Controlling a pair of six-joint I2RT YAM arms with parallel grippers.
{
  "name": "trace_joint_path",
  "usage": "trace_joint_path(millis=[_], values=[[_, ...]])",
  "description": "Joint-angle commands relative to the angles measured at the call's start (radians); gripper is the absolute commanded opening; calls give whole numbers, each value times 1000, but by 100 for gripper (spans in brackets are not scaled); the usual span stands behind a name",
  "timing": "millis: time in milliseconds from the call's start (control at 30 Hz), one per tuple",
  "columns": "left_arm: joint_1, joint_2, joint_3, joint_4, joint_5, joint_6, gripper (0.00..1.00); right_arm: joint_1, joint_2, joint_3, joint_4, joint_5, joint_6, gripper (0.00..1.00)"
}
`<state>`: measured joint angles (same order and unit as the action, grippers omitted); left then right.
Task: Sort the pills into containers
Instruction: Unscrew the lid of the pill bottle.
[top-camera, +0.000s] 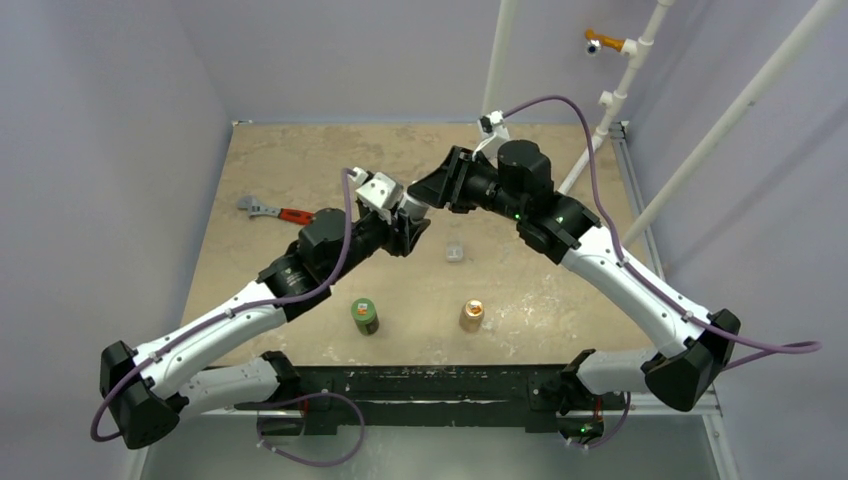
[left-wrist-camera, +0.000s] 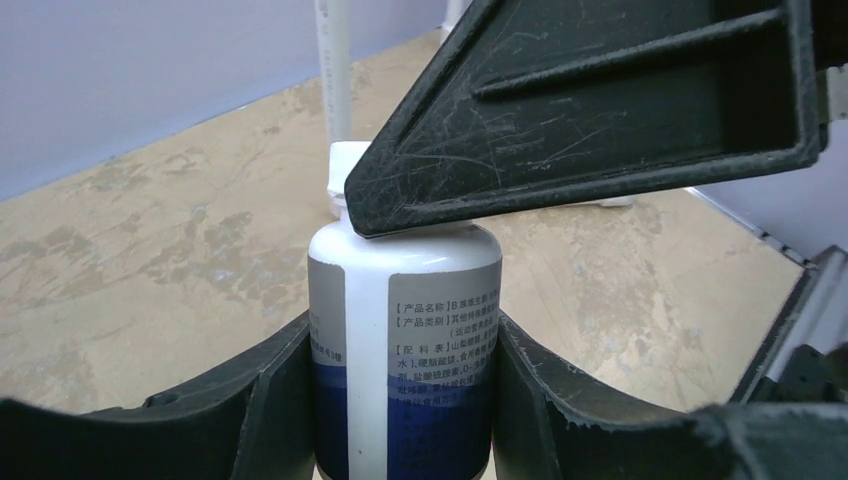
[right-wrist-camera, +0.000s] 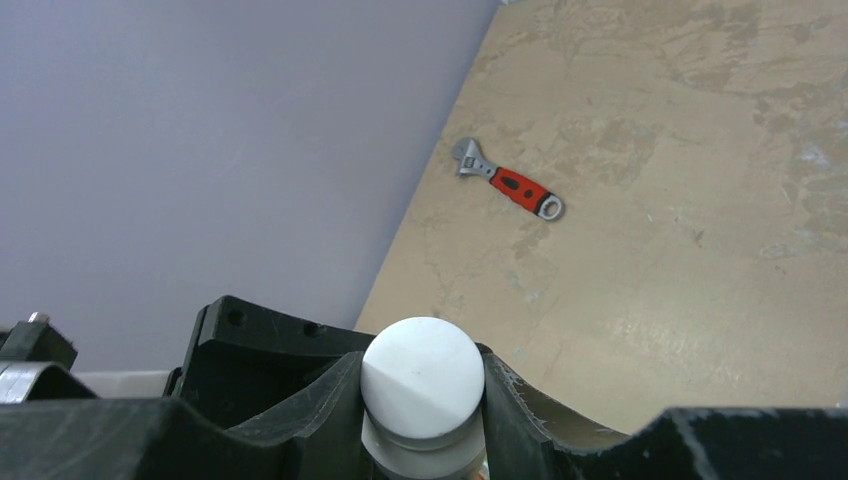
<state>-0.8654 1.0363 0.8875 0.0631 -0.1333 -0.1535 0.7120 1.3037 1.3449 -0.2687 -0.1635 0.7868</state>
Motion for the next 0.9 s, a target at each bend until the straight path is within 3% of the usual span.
trace_joint_path(millis=[0,167,367,533,867], values=[[38,-87,16,47,289,-90,0,-5,-33,9,159,-122,-83,20],[114,-163,28,75,598,-191,0,-14,-23,42,246,-319,-187,16],[153,-228,30,134,789,-279,0,-17,-6,45,392,-559,-197,14],[163,-244,31,179,855,-323,0,-18,2,48,448,-657,-191,15],[169,-219,23,228,886,-338,0,-18,-29,33,403,-640,-227,19]])
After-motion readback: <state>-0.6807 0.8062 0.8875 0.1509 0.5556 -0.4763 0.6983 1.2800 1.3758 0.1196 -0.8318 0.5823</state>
